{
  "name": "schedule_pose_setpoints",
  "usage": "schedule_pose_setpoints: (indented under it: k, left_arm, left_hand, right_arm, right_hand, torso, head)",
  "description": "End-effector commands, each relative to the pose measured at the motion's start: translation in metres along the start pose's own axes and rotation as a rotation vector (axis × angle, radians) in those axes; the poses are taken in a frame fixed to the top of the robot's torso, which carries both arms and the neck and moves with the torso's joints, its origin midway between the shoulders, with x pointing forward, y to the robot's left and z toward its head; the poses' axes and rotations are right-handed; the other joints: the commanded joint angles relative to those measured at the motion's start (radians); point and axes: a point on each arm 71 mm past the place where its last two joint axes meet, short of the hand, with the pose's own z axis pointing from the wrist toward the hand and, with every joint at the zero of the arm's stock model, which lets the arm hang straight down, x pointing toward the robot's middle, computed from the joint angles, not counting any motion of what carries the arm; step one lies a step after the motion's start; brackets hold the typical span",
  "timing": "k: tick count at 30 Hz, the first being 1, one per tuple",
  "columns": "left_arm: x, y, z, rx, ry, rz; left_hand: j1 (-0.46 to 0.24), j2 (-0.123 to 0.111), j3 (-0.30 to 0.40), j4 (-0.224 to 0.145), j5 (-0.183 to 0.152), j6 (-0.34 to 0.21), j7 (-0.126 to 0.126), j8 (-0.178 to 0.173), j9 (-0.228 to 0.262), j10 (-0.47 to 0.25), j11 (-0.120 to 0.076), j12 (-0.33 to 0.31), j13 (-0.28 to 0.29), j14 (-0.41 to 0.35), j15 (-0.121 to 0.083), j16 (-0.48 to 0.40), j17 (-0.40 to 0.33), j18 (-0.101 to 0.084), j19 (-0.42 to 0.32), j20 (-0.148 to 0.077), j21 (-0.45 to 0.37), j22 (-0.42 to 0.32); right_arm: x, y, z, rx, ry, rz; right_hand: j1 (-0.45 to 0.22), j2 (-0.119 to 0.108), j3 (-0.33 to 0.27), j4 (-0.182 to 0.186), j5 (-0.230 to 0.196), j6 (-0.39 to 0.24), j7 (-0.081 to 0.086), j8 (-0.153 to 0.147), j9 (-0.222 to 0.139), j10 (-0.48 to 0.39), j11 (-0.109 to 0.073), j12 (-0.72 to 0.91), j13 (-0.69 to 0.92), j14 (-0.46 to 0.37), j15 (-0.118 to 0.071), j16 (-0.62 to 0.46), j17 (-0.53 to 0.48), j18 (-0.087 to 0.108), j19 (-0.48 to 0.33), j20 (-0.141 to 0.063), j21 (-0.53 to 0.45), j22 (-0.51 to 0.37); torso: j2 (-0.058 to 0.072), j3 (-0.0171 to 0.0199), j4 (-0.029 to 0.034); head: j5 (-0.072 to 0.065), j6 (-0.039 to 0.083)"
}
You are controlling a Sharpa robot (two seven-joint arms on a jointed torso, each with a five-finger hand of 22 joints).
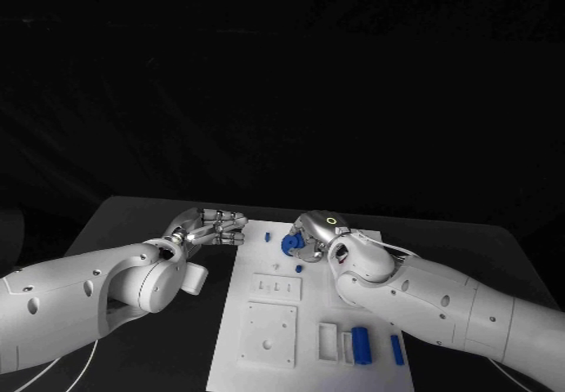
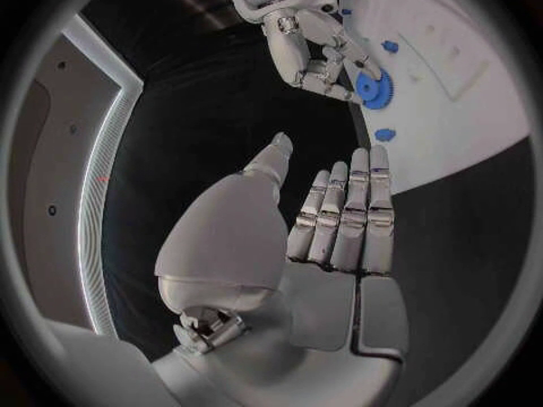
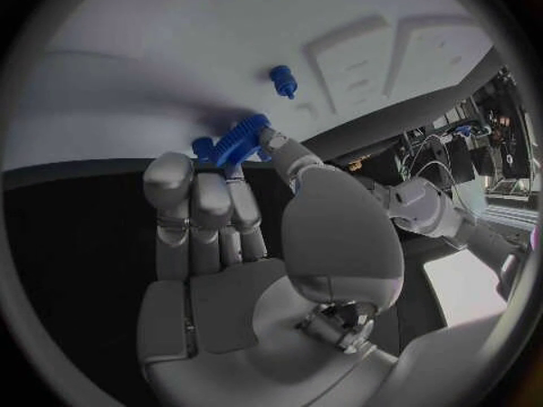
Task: Assemble the parts on the task board
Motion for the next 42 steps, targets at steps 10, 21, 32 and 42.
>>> schedule_pose_setpoints:
  k: [10,21,32,42]
  left_arm:
    - [0.001,-0.001,0.000,0.005,0.015,-0.007]
    - [0.001,-0.001,0.000,0.005,0.014,-0.007]
    - [0.001,-0.001,-0.001,0.004,0.011,-0.006]
    - [-0.008,0.000,0.000,0.005,-0.011,-0.001]
  left_hand:
    - [0.000,-0.004,0.002,0.006,-0.006,-0.005,0.000,0.001,0.000,-0.007,-0.001,0.001,0.001,-0.001,0.005,0.002,0.001,-0.007,0.006,0.002,-0.002,0.000]
    - [-0.001,-0.005,0.002,0.006,-0.006,-0.012,0.000,0.001,-0.001,-0.009,-0.001,0.001,0.001,-0.001,0.005,0.002,0.001,-0.007,0.006,0.002,-0.002,0.000]
    - [-0.001,-0.007,0.003,0.007,-0.006,-0.018,0.001,0.000,-0.001,-0.012,0.000,0.001,0.001,-0.001,0.006,0.002,0.001,-0.007,0.006,0.002,-0.002,0.000]
    - [0.000,-0.009,0.005,0.008,-0.006,-0.019,0.001,0.000,-0.001,-0.013,0.000,0.001,0.001,-0.001,0.005,0.002,0.001,-0.007,0.006,0.002,-0.002,0.000]
  right_arm:
    - [0.013,-0.007,-0.007,0.022,0.063,-0.011]
    - [0.017,-0.010,-0.004,0.039,0.068,0.019]
    - [0.011,-0.016,-0.007,0.042,0.016,0.057]
    - [-0.025,-0.038,-0.029,0.033,-0.127,0.186]
  right_hand:
    - [0.002,-0.003,-0.005,0.009,-0.007,0.004,0.001,-0.006,-0.001,-0.009,0.003,-0.017,0.021,0.003,-0.001,-0.011,-0.005,-0.008,0.054,-0.002,-0.011,0.078]
    - [-0.079,-0.014,-0.034,0.103,-0.134,-0.097,0.021,-0.005,-0.007,-0.045,0.014,-0.078,-0.033,0.000,0.005,-0.037,-0.018,0.002,0.054,0.004,-0.042,0.070]
    - [-0.186,-0.041,0.025,0.170,-0.180,-0.082,0.014,-0.004,-0.006,-0.039,0.009,-0.068,-0.033,0.001,-0.002,-0.033,0.000,0.000,0.056,-0.005,-0.038,0.073]
    - [-0.118,-0.042,-0.029,0.169,-0.174,-0.073,0.014,-0.005,-0.006,-0.041,0.009,-0.072,-0.039,0.001,-0.003,-0.044,-0.006,0.004,0.055,-0.004,-0.046,0.068]
  torso:
    - [-0.001,0.0000,-0.0016]
    - [0.001,0.0008,-0.0011]
    - [-0.001,0.0004,-0.0015]
    - [-0.005,0.0048,-0.0115]
  head:
    - [0.000,0.002]
    - [-0.002,0.004]
    - [-0.003,0.003]
    - [0.001,0.009]
